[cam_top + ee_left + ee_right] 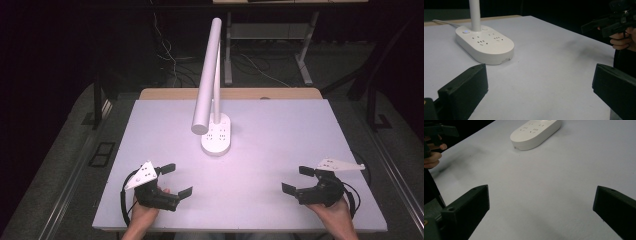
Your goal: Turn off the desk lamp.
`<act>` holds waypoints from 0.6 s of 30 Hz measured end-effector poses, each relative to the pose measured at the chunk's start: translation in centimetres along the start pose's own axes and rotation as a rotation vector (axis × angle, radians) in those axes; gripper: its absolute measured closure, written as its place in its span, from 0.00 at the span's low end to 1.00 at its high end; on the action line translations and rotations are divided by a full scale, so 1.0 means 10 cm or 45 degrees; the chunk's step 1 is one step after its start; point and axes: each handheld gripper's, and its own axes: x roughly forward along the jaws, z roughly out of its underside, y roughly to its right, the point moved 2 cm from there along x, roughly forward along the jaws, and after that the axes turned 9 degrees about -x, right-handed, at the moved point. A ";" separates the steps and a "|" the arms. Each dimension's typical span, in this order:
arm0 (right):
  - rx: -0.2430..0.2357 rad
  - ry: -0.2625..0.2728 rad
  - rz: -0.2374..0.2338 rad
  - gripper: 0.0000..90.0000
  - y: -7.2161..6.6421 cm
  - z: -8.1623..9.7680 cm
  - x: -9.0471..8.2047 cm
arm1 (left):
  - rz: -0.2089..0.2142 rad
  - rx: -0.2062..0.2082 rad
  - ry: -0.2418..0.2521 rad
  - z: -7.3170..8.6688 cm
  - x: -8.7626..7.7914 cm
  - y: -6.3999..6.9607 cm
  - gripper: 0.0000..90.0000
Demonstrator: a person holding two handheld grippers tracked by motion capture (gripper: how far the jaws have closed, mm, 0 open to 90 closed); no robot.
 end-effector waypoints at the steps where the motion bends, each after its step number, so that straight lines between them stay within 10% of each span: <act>1: 0.000 0.000 0.000 0.01 0.00 0.00 0.00 | 0.001 -0.002 0.002 0.00 0.00 0.00 0.00; 18: 0.003 -0.024 -0.033 0.01 0.00 0.01 0.02 | -0.023 -0.005 -0.009 0.00 0.01 -0.01 0.00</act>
